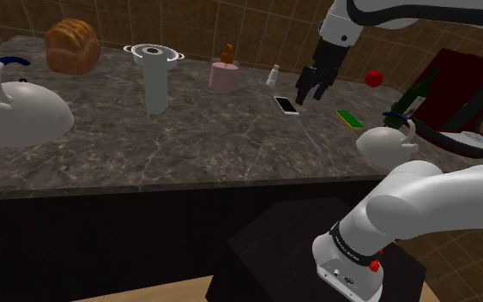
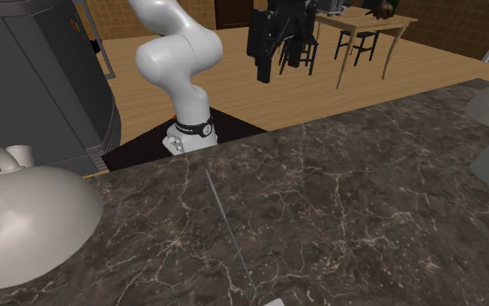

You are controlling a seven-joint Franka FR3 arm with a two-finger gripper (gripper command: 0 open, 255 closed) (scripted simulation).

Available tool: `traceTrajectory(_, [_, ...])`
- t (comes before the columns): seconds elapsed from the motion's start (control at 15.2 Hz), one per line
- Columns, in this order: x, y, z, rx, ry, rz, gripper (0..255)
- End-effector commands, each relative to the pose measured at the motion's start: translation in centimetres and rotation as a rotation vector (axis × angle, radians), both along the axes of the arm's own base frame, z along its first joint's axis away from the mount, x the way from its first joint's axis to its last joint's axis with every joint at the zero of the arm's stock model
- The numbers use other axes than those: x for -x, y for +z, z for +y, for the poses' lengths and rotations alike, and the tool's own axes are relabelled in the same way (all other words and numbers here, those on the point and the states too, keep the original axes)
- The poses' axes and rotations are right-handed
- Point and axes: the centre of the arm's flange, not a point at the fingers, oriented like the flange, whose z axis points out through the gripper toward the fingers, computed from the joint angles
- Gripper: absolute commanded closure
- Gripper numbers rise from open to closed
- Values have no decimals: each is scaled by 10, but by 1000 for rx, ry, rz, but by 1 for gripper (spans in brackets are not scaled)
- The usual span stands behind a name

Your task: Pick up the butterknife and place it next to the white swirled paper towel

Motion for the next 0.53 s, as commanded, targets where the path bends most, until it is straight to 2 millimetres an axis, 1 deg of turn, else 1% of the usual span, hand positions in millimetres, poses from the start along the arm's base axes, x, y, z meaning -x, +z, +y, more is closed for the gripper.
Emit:
traceTrajectory(0.0, [-5,-18,-18,0,-50,3,0])
traceTrajectory(0.46, [-16,-75,-91,-3,-222,16,0])
